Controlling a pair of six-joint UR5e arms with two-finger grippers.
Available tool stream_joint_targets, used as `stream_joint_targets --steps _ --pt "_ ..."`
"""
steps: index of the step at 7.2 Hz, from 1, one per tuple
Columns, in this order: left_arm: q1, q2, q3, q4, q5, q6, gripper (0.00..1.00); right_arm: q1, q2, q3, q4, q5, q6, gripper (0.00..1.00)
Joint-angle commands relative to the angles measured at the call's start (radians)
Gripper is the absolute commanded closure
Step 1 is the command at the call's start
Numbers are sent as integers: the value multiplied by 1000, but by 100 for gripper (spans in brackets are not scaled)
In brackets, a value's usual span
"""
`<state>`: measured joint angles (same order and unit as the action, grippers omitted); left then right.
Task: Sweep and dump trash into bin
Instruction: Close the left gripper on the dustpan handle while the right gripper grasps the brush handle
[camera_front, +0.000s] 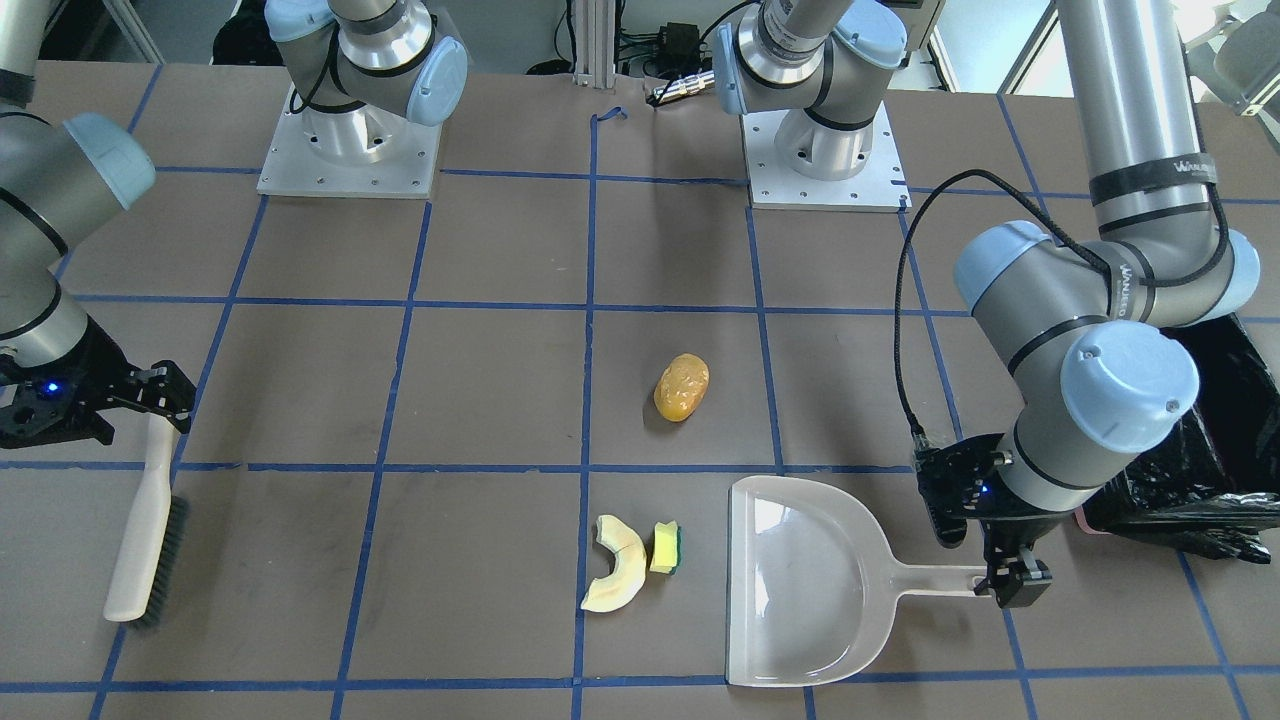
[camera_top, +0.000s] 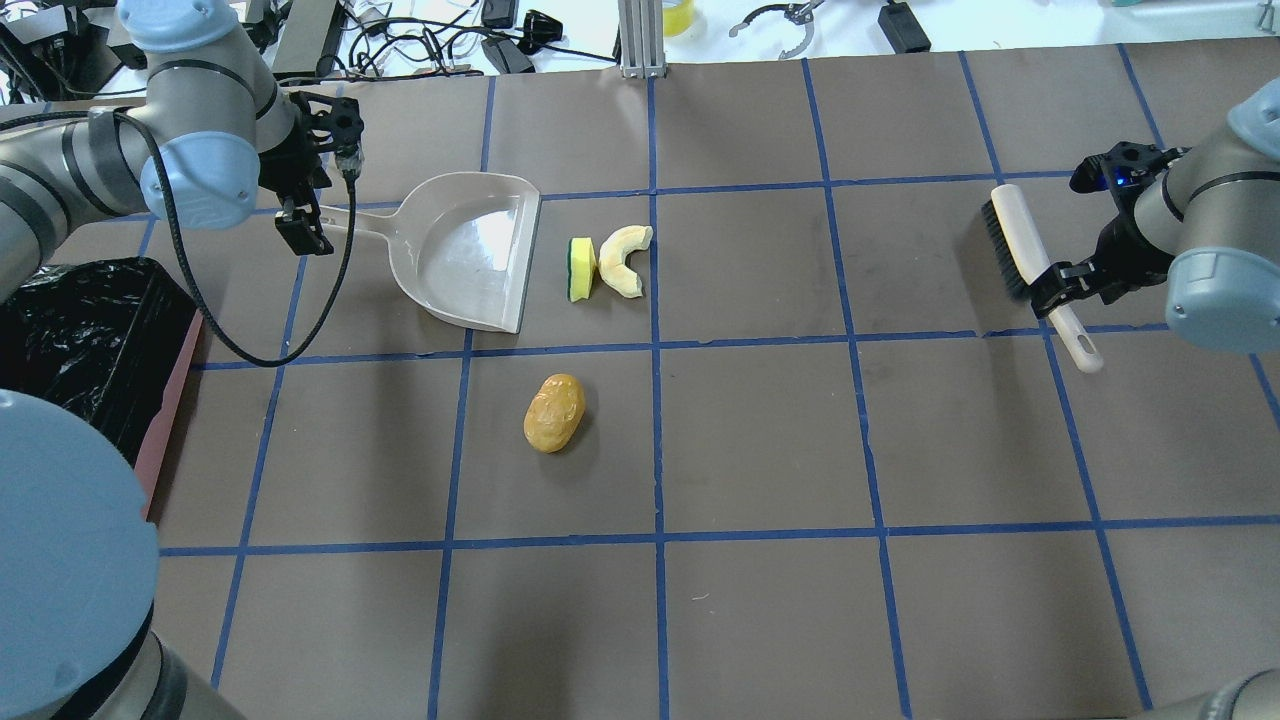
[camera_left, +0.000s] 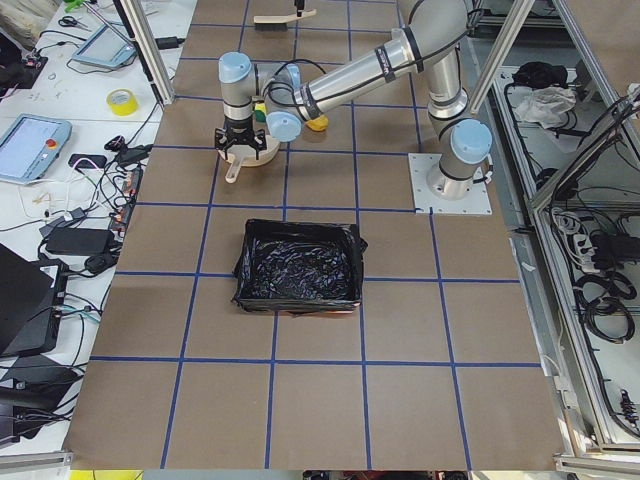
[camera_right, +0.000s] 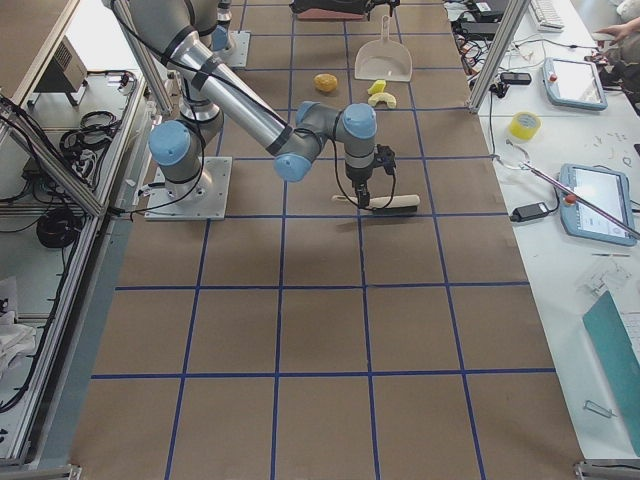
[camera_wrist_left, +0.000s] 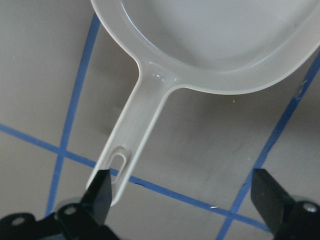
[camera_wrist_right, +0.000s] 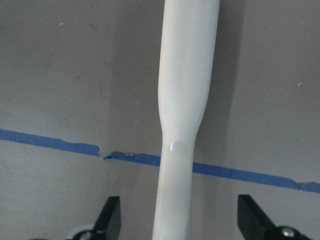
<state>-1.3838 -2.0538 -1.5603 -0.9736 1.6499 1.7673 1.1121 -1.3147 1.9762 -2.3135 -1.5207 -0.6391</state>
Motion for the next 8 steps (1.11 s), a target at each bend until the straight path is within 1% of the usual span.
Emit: stream_joint_targets --steps 1,2,3,4,5,6,7,8 --pt "5 -52 6 69 -5 158 0 -11 17 19 -24 0 -17 16" --pt "5 -63 0 70 -7 156 0 -11 14 24 -23 -3 -17 16" --pt "5 -65 -4 70 -13 150 0 -11 9 29 -21 0 -16 18" --pt "5 -68 2 70 -22 144 0 -12 8 41 -27 2 -17 26" --pt "5 -71 5 70 -36 109 0 -11 6 41 -27 2 -16 40" --pt "8 -72 6 78 -74 91 0 -12 6 41 -29 2 -16 45" --pt "8 -77 -9 129 -78 87 0 -12 0 39 -27 2 -14 58" --pt "9 -80 -9 131 -78 77 0 -12 -7 38 -27 4 -13 61"
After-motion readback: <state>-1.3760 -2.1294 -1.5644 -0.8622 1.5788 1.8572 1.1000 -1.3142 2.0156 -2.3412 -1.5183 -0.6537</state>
